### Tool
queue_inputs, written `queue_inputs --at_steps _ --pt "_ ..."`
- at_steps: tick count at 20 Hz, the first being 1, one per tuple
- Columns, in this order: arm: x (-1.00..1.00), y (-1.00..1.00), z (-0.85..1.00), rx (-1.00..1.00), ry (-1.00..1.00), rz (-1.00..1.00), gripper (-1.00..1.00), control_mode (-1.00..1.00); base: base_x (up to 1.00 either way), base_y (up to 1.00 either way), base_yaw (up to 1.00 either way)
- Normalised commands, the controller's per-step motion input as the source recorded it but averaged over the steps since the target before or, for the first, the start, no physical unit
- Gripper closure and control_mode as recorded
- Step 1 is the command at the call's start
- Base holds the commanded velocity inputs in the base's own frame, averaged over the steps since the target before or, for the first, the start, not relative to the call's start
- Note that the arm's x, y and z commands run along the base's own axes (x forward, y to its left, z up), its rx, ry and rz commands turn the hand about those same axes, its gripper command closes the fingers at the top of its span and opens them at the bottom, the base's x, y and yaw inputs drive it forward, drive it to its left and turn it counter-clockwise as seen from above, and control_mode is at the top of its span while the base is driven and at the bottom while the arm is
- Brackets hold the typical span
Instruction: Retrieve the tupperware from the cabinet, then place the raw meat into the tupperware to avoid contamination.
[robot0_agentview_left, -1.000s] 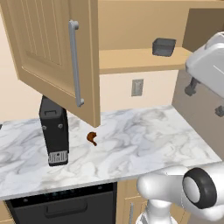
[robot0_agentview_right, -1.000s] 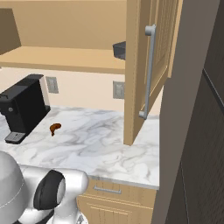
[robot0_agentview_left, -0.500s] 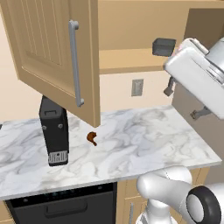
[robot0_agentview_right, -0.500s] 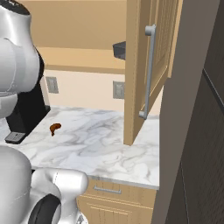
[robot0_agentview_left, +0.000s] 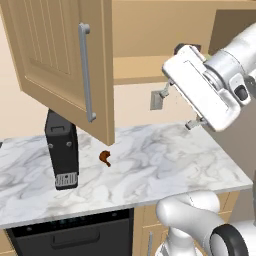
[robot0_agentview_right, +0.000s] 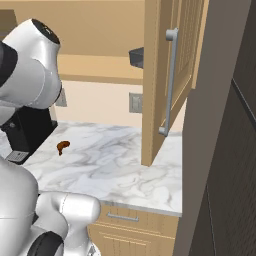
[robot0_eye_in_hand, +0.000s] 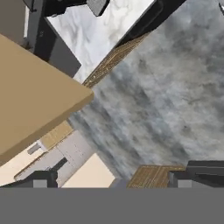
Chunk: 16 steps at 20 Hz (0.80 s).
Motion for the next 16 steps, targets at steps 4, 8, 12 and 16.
queue_inputs --at_steps 4,8,12,16 --pt "0.34 0.52 0.08 0.14 0.28 -0.04 -1.00 -1.00 0.00 0.00 0.00" --pt "0.26 0.61 0.11 0.11 0.33 0.00 -1.00 -1.00 0.00 0.00 0.00" --pt "0.41 0.47 0.00 0.11 0.34 0.01 -1.00 -1.00 0.00 0.00 0.00" --pt "0.60 0.28 0.00 0.07 0.34 0.05 -1.00 -1.00 0.00 0.00 0.00"
